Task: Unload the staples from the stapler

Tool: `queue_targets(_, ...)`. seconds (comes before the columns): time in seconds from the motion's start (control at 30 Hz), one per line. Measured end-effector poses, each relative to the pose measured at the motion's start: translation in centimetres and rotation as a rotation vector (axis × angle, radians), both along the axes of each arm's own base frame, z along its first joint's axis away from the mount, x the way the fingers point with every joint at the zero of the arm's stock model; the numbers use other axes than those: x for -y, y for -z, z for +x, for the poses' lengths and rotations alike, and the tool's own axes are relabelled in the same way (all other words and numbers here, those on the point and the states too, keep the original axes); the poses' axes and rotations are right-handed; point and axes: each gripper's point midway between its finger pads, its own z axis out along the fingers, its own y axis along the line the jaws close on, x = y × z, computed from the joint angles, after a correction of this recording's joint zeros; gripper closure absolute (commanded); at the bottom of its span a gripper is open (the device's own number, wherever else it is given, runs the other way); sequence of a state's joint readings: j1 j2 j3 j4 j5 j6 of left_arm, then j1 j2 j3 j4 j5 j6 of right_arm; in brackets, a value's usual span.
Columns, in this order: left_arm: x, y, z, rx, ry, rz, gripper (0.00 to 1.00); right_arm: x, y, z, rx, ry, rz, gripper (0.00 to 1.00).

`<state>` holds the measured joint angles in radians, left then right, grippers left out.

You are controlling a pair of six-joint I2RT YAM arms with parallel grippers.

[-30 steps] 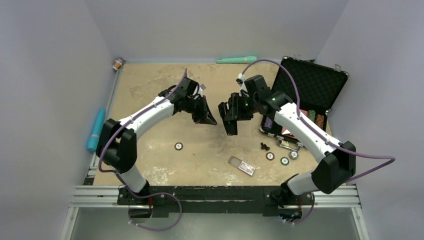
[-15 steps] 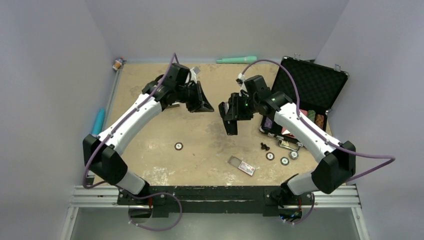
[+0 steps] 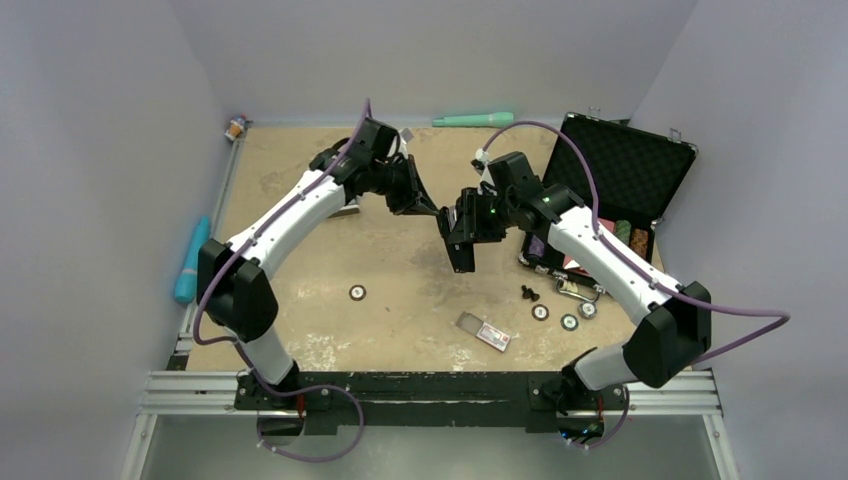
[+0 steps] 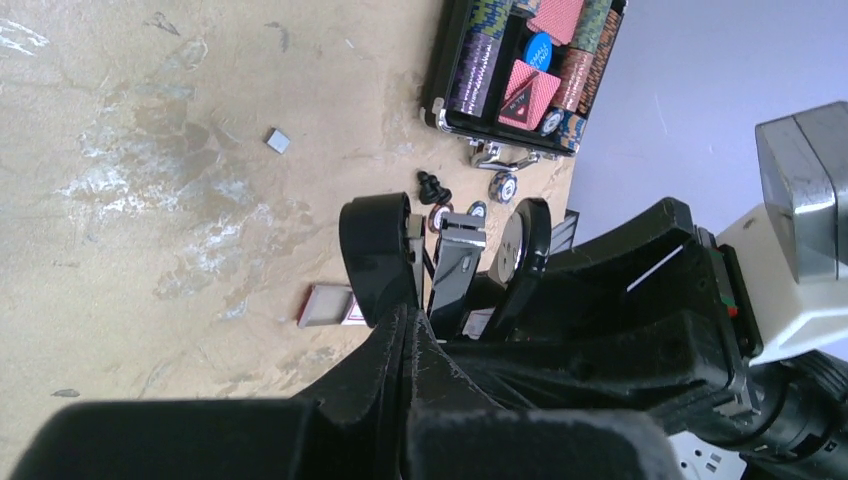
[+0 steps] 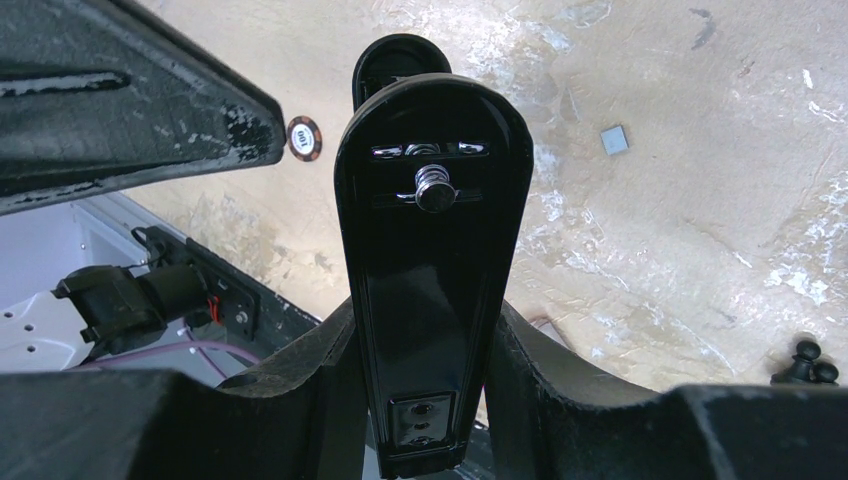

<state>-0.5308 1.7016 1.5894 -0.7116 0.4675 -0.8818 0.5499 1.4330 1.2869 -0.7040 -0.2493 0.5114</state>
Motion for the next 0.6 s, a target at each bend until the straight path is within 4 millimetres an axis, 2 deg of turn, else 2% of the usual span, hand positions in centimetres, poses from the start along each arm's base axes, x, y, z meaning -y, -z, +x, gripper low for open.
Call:
queue_targets(0.17, 0.6, 0.0, 0.8, -0.005, -0.01, -0.009, 1.0, -0.1, 0.0, -0.1, -0.002, -0.003, 0.003, 1.0)
queue_targets(0.43, 1.6, -1.6, 2.1, 0.041, -0.006, -0.049, 1.0, -0.1, 0.0, -0.1, -0.003, -0.007, 0.005, 1.0)
queue_targets(0.6, 2.0, -1.1, 2.3, 0.036, -0.004, -0.042, 1.0, -0.2, -0.1, -0.2, -0.005, -0.012, 0.011, 1.0)
